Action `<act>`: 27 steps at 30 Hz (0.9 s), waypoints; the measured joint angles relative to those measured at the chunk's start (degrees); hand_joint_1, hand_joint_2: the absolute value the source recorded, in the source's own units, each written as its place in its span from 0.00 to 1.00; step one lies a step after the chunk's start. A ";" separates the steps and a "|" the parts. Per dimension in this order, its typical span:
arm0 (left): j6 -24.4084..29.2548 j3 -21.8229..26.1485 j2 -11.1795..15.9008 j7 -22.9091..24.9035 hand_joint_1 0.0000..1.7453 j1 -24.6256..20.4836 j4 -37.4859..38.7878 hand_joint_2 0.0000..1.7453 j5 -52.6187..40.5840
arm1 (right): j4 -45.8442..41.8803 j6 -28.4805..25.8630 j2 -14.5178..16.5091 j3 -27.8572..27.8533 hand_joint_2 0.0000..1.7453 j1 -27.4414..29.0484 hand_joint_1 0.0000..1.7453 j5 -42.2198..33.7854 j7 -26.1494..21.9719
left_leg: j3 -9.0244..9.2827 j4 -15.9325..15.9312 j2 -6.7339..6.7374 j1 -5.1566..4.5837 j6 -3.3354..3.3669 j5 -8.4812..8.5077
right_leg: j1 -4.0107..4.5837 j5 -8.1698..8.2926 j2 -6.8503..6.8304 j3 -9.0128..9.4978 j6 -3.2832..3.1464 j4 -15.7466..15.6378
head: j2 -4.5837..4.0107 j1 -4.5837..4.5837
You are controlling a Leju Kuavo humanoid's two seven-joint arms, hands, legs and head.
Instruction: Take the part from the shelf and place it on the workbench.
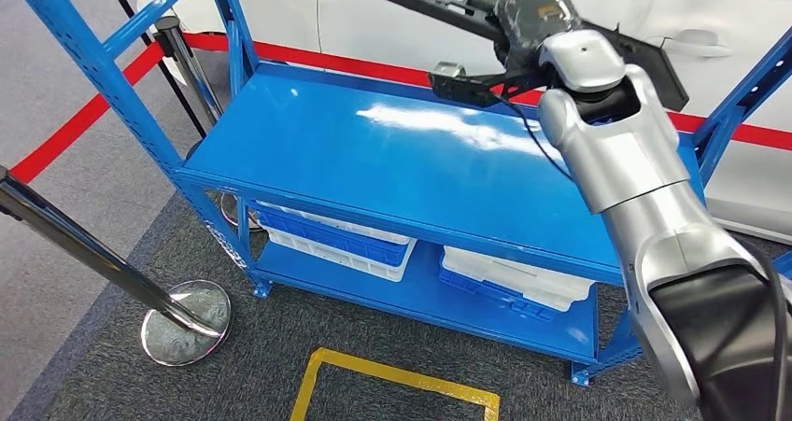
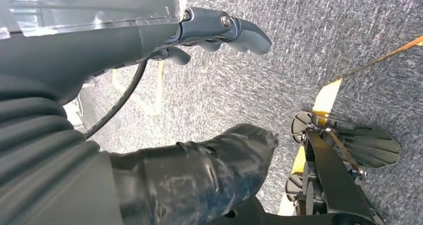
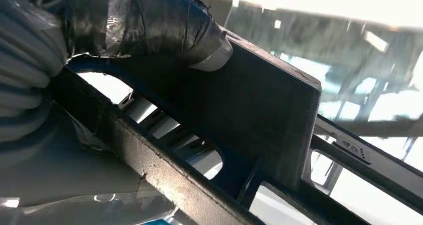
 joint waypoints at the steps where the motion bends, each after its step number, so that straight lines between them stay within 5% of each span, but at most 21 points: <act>1: 0.00 0.08 -0.01 -0.10 0.00 -0.01 0.00 1.00 -0.14 | -0.69 -0.06 -0.27 -0.18 1.00 -0.04 1.00 0.14 -0.20 | 0.00 0.00 0.00 0.00 0.00 0.00 | 0.00 0.00 0.01 0.00 0.00 0.00 | 0.00 0.00; 13: -0.21 1.19 -0.09 0.43 0.00 -0.02 0.00 1.00 -0.93 | -10.62 -0.28 -4.58 -2.37 1.00 1.85 1.00 -1.47 -1.69 | 0.00 0.03 0.00 0.00 0.00 0.00 | 0.00 0.01 0.05 -0.01 0.00 -0.02 | 0.00 0.00; 27: 0.31 1.25 -0.19 0.28 0.00 -0.06 0.00 1.00 -2.51 | -12.56 -0.56 -5.94 -2.53 1.00 2.68 1.00 -0.33 -3.01 | 0.01 0.03 0.00 0.00 0.00 0.00 | 0.00 0.01 0.05 0.01 0.00 -0.02 | 0.00 0.00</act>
